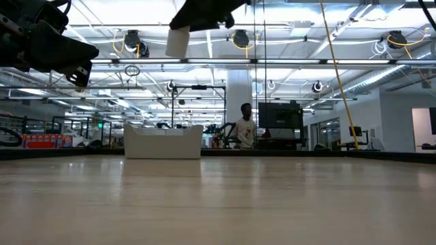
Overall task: Pick and place pill bottles into a basket
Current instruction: Put the white medicine bottle into the gray bin
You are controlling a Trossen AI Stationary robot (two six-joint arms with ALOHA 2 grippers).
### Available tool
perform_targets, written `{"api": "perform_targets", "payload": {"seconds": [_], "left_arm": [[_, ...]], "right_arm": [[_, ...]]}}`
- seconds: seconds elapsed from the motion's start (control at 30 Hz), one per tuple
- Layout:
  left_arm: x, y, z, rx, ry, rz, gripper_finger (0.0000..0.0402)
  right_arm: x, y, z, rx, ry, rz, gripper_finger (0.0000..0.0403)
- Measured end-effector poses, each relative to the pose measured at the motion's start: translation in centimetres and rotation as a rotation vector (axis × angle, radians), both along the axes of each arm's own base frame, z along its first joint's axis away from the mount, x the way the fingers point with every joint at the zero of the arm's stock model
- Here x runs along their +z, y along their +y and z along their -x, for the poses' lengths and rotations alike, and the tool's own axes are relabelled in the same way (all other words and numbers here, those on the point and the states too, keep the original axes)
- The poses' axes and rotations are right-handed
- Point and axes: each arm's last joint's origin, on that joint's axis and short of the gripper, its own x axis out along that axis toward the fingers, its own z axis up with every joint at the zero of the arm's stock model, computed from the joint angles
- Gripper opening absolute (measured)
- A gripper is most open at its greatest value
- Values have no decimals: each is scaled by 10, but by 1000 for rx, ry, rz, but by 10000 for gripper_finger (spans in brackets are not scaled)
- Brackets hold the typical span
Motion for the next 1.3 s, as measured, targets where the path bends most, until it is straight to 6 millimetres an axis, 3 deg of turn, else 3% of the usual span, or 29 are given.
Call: {"api": "perform_targets", "payload": {"seconds": [0.47, 0.77, 0.9, 1.03, 1.3], "left_arm": [[0, 0, 0, 0, 0, 0, 31], [0, 0, 0, 1, -1, 0, 31], [0, 0, 0, 1, 0, 0, 31], [0, 0, 0, 1, 0, 0, 31], [0, 0, 0, 8, 0, 0, 31]], "right_arm": [[9, -91, 3, -32, -96, -99, 149], [63, -127, 12, -77, -182, -76, 149], [69, -145, 12, -69, -167, -124, 149], [53, -159, 5, -111, -62, -179, 149], [0, -170, -19, -95, 85, -265, 149]]}}
